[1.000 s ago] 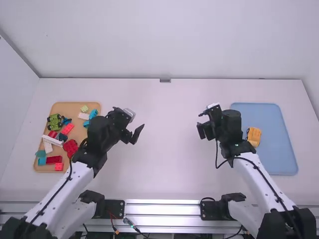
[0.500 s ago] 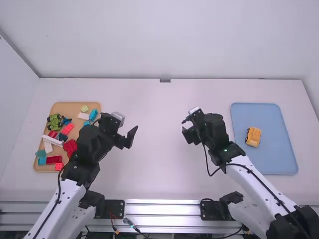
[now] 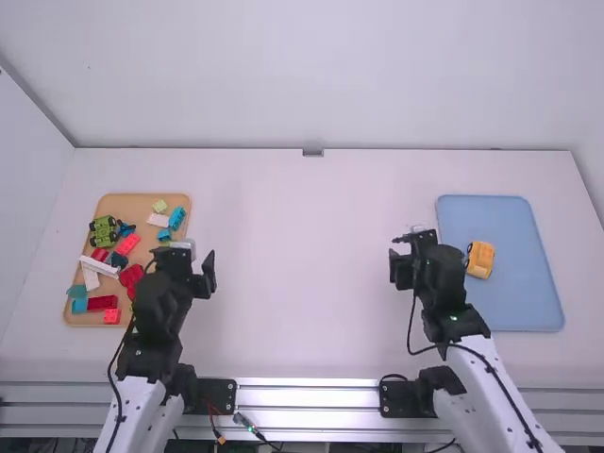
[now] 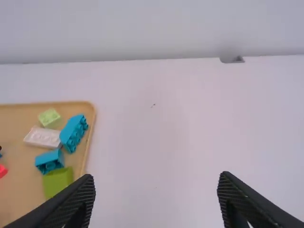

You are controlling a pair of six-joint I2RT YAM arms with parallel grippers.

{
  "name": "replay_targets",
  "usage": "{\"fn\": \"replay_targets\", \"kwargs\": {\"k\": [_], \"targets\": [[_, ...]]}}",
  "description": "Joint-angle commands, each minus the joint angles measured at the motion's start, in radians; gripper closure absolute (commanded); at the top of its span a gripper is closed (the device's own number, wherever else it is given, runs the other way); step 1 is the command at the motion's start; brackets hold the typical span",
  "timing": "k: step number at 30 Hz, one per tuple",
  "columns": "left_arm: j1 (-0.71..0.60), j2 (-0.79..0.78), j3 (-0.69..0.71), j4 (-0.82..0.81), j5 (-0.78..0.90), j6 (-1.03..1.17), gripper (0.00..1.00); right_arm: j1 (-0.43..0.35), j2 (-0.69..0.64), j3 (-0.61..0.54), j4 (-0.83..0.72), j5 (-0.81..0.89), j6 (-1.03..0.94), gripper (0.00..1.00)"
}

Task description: Assemble lego blocks to make yellow taxi

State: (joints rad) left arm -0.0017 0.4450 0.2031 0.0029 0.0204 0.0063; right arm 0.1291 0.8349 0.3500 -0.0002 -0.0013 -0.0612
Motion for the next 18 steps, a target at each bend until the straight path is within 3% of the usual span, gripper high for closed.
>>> {"fn": "replay_targets", "kwargs": {"k": [1, 3, 5, 12, 18], "targets": [[0.002, -0.063, -0.061, -0.003, -0.020, -0.006, 0.38, -0.054, -0.060, -0.061, 0.000, 0.001, 0.061, 0.36], [0.002, -0.127, -0.125, -0.003, -0.020, -0.006, 0.45, -0.117, -0.123, -0.123, 0.000, 0.001, 0.061, 0.42], [0.002, -0.166, -0.163, -0.003, -0.020, -0.006, 0.48, -0.129, -0.161, -0.162, 0.000, 0.001, 0.061, 0.46], [0.002, -0.321, -0.203, -0.003, -0.020, -0.006, 0.64, -0.129, -0.326, -0.326, 0.000, 0.001, 0.061, 0.62], [0.002, -0.427, -0.203, -0.003, -0.020, -0.006, 0.75, -0.129, -0.448, -0.350, 0.000, 0.001, 0.061, 0.75]]}}
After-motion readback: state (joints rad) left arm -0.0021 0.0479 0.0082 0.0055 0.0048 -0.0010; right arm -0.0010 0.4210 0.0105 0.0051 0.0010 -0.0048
